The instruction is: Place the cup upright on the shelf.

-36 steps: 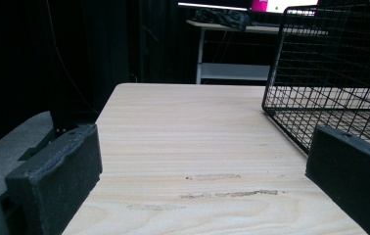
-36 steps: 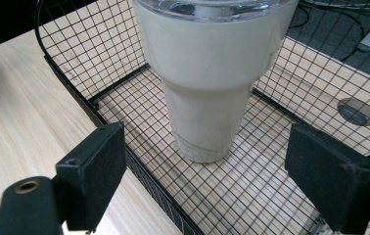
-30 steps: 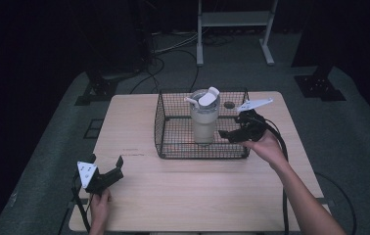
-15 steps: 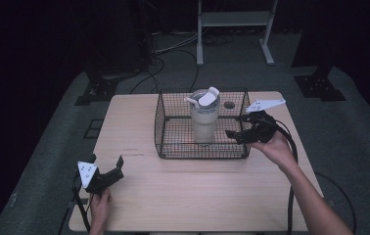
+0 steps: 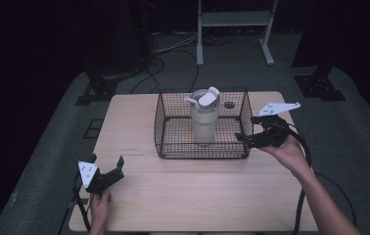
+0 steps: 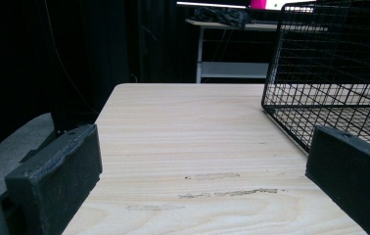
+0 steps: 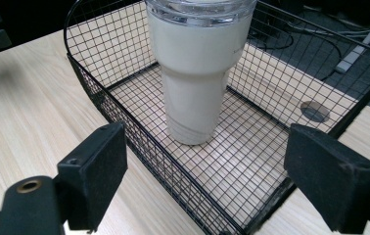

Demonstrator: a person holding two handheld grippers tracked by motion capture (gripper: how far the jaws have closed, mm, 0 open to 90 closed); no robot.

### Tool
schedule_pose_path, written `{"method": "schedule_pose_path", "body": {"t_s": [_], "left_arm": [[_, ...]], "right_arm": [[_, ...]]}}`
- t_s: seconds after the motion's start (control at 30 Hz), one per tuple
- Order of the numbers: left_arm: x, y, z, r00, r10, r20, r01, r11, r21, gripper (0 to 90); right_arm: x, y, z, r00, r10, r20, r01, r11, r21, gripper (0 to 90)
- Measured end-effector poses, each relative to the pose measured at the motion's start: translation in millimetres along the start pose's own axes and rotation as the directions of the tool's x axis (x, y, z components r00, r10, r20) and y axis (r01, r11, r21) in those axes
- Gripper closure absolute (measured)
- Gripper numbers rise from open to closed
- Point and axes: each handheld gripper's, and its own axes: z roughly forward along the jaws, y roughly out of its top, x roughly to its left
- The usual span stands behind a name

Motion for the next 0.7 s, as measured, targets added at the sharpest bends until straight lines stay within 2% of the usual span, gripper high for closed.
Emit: {"method": "schedule_pose_path", "body": {"t_s": [0.4,0.7], "left_arm": [[-0.4,0.0,-0.2,1.0000,0.000,0.002,0.000,1.0000,0.003,0.0],[-0.4,-0.2,0.2,1.0000,0.003,0.003,-0.003,1.0000,0.000,0.0]], "right_arm": [[-0.6,-11.9,-17.6,0.9999,-0.006,0.015,0.006,1.000,-0.010,15.3],[-4.9,-23.5,-28.7,0.9994,0.020,0.029,-0.019,1.000,-0.012,15.3]]}}
